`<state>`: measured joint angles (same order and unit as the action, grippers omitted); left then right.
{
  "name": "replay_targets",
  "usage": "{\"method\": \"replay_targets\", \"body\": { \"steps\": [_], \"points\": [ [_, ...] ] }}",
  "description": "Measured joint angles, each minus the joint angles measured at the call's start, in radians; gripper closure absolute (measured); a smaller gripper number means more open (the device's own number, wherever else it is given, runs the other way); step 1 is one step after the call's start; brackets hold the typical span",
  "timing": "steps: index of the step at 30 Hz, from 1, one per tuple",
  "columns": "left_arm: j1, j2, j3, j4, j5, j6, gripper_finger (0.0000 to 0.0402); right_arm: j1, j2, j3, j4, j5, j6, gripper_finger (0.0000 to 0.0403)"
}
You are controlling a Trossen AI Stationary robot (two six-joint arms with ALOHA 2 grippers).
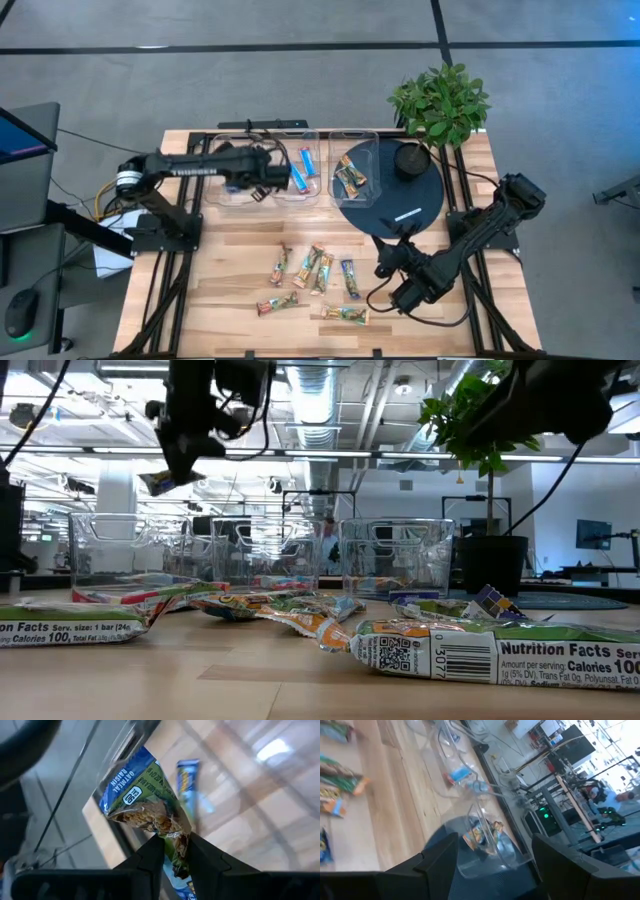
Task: Pick and place Granola Bars by type
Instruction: Put the left blue chocolate chip into the left transparent bin, then put the orange chocolate chip into the right transparent bin
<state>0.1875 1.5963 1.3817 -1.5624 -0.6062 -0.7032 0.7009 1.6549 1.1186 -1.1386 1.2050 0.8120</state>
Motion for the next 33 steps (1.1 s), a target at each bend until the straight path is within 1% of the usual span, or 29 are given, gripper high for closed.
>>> {"method": "replay_targets", "body": {
  "steps": [3,9,11,18,25,33],
  "points": [
    [0.073,0.0,-0.022,0.042,0.021,0.064,0.0329,-0.009,0.0,-0.028,-0.009,0.005,0.0,0.0154],
    [0.181,0.0,-0.068,0.169,0.108,0.191,0.0329,-0.025,0.0,-0.047,-0.01,0.009,0.0,0.0154],
    [0.204,0.0,-0.081,0.197,0.115,0.224,0.0329,-0.025,0.0,-0.047,-0.01,0.009,0.0,0.0154],
    [0.27,0.0,-0.155,0.219,0.126,0.281,0.0326,-0.021,0.0,-0.047,-0.006,0.01,0.001,0.0154],
    [0.302,0.0,-0.239,0.276,0.127,0.286,0.0295,-0.021,0.0,-0.047,-0.006,0.011,0.001,0.0154],
    [0.306,0.0,-0.25,0.28,0.131,0.285,0.0246,-0.023,0.0,-0.047,-0.003,0.012,0.002,0.0154]
  ]
}}
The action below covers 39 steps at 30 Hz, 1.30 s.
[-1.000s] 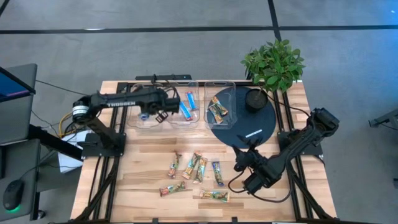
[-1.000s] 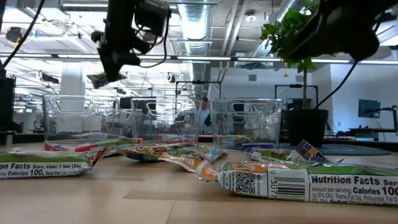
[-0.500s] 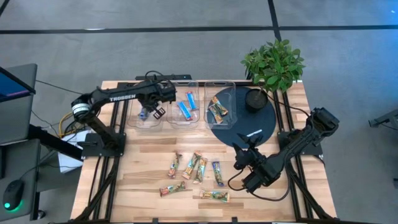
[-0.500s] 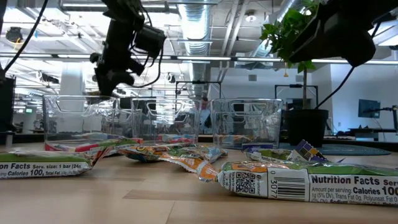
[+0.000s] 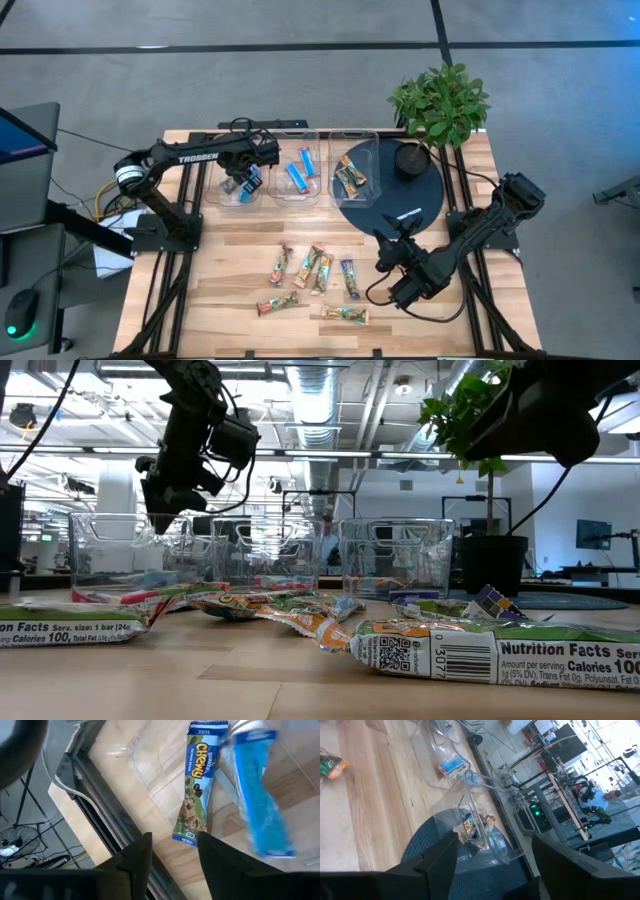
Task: Pick and place Granola Bars by type
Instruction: Put the orange chocolate chip into the right transparent bin
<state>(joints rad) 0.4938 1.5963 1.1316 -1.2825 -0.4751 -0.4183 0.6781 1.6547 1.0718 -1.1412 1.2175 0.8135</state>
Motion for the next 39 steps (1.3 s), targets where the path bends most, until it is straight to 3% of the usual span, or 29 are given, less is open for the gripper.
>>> {"method": "replay_targets", "body": {
  "steps": [11,18,22,26,32,39],
  "points": [
    [-0.075,-0.086,0.021,-0.02,0.003,-0.027,0.0247,0.0,0.0,0.0,0.07,-0.006,-0.002,0.0154],
    [-0.269,-0.278,0.045,0.0,0.018,-0.132,0.0267,0.0,0.0,0.0,0.227,-0.086,-0.098,0.0154],
    [-0.465,-0.375,0.019,0.064,-0.044,-0.22,0.0271,-0.009,0.0,-0.011,0.382,-0.212,-0.233,0.0154],
    [-0.681,-0.442,-0.083,0.217,-0.188,-0.272,0.027,-0.05,0.0,-0.011,0.502,-0.375,-0.273,0.0154],
    [-0.936,-0.465,-0.315,0.534,-0.399,-0.297,0.0269,-0.144,0.0,-0.011,0.589,-0.641,-0.234,0.0154],
    [-1.122,-0.465,-0.539,0.864,-0.558,-0.292,0.0269,-0.218,0.0,-0.011,0.637,-0.857,-0.113,0.0154]
  ]
}}
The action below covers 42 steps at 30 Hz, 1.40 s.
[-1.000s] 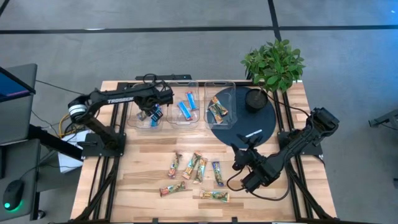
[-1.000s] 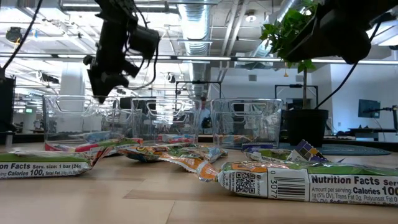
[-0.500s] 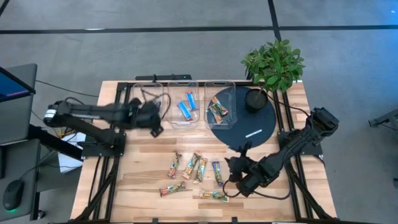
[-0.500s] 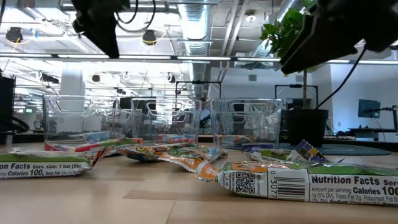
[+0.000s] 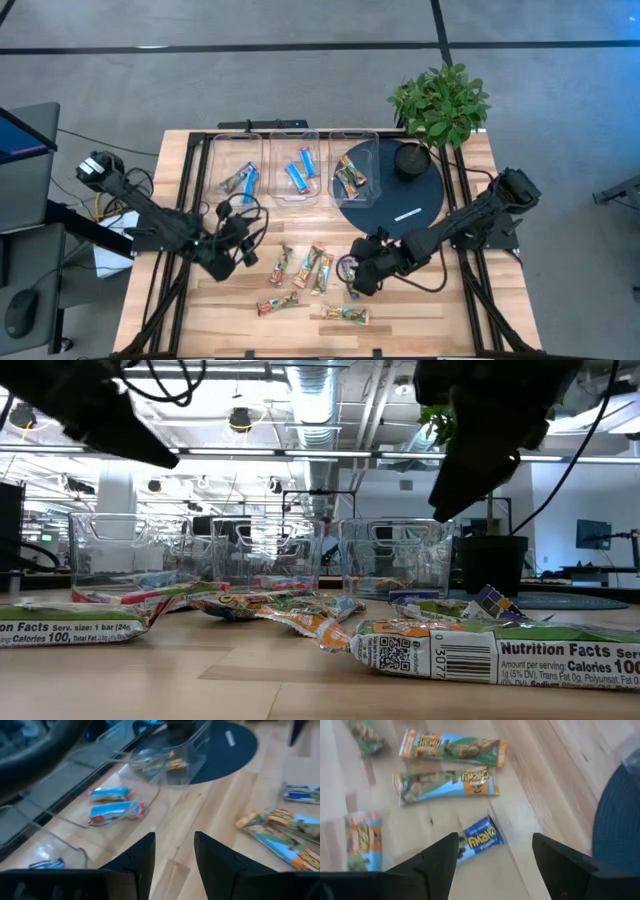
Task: Pick and place Granola Bars by type
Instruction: Put the orange chocolate chip into the right transparent bin
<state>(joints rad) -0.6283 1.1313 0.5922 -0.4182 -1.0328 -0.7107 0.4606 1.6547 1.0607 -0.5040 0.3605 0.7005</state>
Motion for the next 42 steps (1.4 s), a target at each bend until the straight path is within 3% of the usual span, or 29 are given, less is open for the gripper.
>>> {"method": "replay_targets", "body": {
  "steps": [6,12,17,20,28,35,42],
  "points": [
    [-0.071,-0.007,-0.011,0.021,-0.041,0.09,0.0269,-0.005,0.0,0.0,0.028,-0.022,0.065,0.0154],
    [-0.075,-0.006,-0.011,0.028,-0.057,0.116,0.0269,0.015,0.008,0.0,0.167,-0.038,-0.117,0.0154],
    [-0.075,-0.006,-0.011,0.029,-0.054,0.104,0.0269,0.044,0.062,0.002,0.315,-0.243,-0.319,0.0154],
    [-0.075,-0.006,-0.011,0.032,-0.051,0.093,0.0269,0.071,0.103,0.0,0.301,-0.309,-0.367,0.0154],
    [-0.075,-0.006,-0.011,0.035,-0.047,0.079,0.0269,0.115,0.168,0.0,0.283,-0.31,-0.369,0.0154],
    [-0.075,-0.006,-0.011,0.035,-0.047,0.08,0.0269,0.141,0.168,0.002,0.395,-0.308,-0.381,0.0154],
    [-0.075,-0.005,-0.011,0.035,-0.047,0.08,0.0269,0.146,0.268,0.025,0.463,-0.31,-0.421,0.0154]
  ]
}}
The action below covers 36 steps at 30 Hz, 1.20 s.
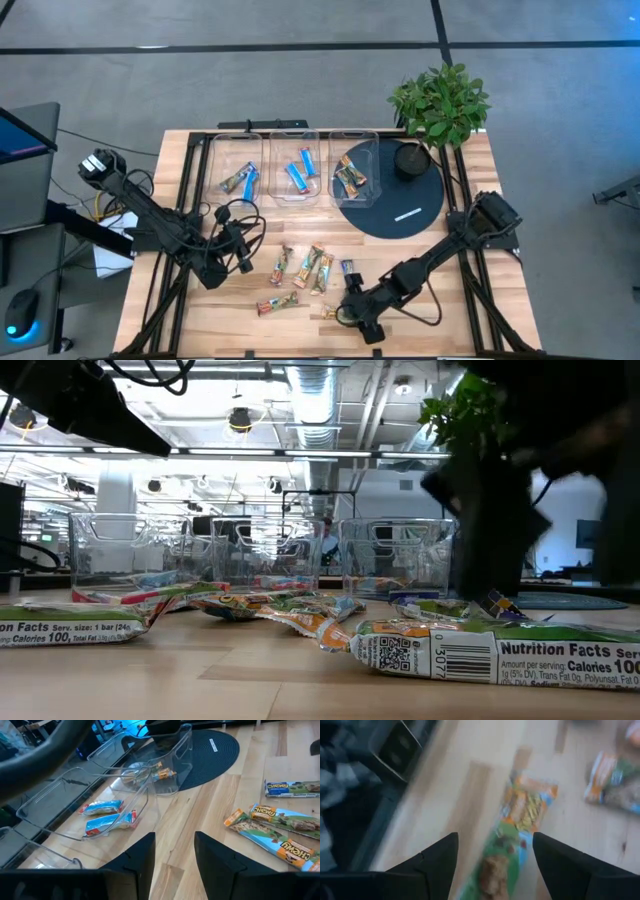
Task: Pick and place Granola Bars by type
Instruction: Put the orange chocolate chip into the right transparent bin
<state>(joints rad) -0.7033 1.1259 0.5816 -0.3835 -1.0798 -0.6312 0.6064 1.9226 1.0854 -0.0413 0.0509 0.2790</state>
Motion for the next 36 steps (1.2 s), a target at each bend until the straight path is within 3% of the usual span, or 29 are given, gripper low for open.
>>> {"method": "replay_targets", "body": {
  "steps": [36],
  "points": [
    [0.0,0.0,0.001,0.0,-0.005,0.001,0.0269,-0.004,0.043,0.023,-0.052,-0.002,0.081,0.0154]
  ]
}}
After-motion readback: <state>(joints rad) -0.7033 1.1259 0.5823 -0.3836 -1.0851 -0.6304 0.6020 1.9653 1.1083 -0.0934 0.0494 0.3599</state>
